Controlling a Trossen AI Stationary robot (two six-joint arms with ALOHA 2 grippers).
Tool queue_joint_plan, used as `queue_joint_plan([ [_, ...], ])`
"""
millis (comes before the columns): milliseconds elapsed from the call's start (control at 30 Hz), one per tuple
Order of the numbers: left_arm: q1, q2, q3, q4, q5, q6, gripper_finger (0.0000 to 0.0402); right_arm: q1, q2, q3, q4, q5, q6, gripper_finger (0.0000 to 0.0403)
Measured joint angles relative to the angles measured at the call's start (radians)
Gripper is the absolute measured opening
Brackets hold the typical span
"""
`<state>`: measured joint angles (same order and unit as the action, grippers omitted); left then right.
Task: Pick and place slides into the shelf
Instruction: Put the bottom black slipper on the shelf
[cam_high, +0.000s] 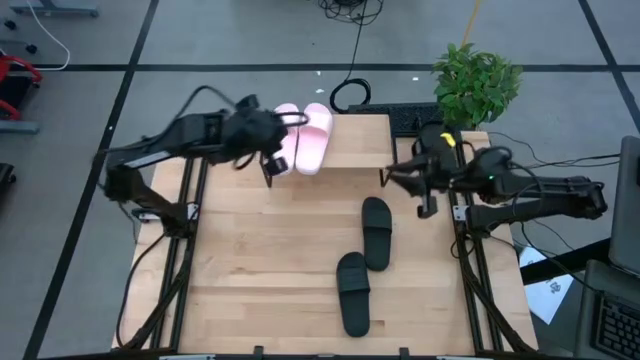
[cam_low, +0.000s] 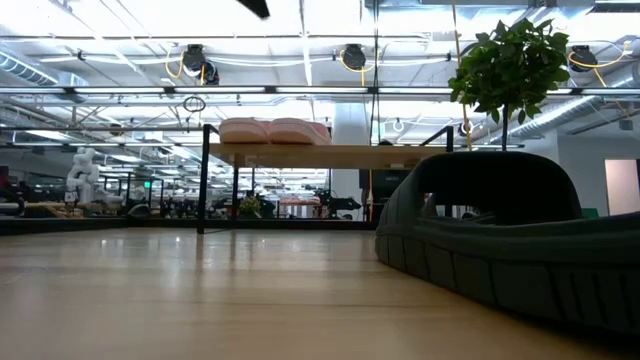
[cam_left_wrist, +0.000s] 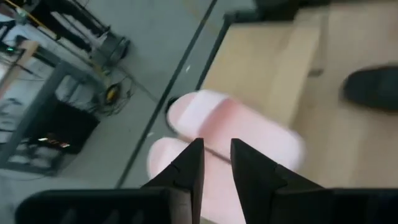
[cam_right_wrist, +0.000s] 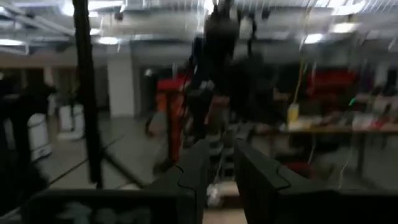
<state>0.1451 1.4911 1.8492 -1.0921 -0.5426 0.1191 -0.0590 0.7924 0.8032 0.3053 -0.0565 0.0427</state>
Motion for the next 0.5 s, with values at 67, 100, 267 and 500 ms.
queue_joint_plan([
  [67, -0.052, -0.035, 0.000, -0.042, 0.000, -0.077, 0.0083, 0.029, 0.000, 0.000, -0.040, -0.005, 0.027, 0.0070],
  [100, -0.081, -0.048, 0.000, -0.063, 0.003, -0.114, 0.0083, 0.045, -0.001, 0.000, -0.056, -0.020, 0.042, 0.0070],
  [267, -0.253, -0.068, 0.000, -0.131, 0.088, -0.257, 0.0083, 0.124, -0.001, 0.000, -0.177, -0.092, 0.214, 0.0070],
  [500, -0.486, 0.011, 0.000, -0.142, 0.085, -0.368, 0.0083, 0.249, 0.012, 0.000, -0.417, -0.149, 0.528, 0.0070],
])
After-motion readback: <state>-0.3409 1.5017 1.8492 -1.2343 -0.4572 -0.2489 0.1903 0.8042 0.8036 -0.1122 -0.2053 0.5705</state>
